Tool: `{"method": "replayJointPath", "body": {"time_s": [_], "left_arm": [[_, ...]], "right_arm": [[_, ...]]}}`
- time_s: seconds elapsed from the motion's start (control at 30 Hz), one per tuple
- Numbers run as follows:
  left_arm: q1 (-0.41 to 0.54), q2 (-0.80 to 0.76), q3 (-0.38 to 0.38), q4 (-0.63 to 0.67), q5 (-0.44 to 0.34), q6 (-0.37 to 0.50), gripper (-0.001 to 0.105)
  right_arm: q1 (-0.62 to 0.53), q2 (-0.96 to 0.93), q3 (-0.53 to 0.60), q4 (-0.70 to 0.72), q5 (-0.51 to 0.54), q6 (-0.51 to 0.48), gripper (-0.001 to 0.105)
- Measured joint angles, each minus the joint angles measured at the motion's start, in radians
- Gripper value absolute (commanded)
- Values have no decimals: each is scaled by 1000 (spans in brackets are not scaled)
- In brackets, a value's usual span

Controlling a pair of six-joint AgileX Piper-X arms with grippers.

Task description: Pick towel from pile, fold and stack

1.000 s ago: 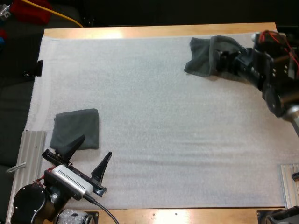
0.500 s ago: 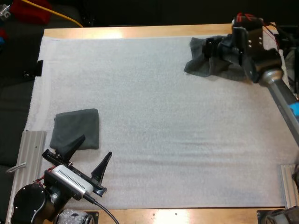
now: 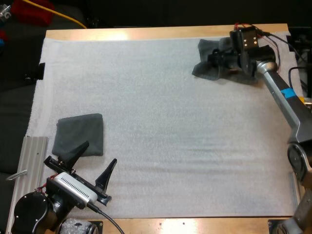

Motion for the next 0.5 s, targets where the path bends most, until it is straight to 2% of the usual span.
{"method": "replayJointPath", "body": {"time_s": [0.2, 0.5], "left_arm": [[0, 0, 0, 0, 0, 0, 70], [0, 0, 0, 0, 0, 0, 70]], "right_arm": [[-43, 82, 0, -29, 1, 10, 70], [-36, 168, -24, -123, 1, 15, 70]]}}
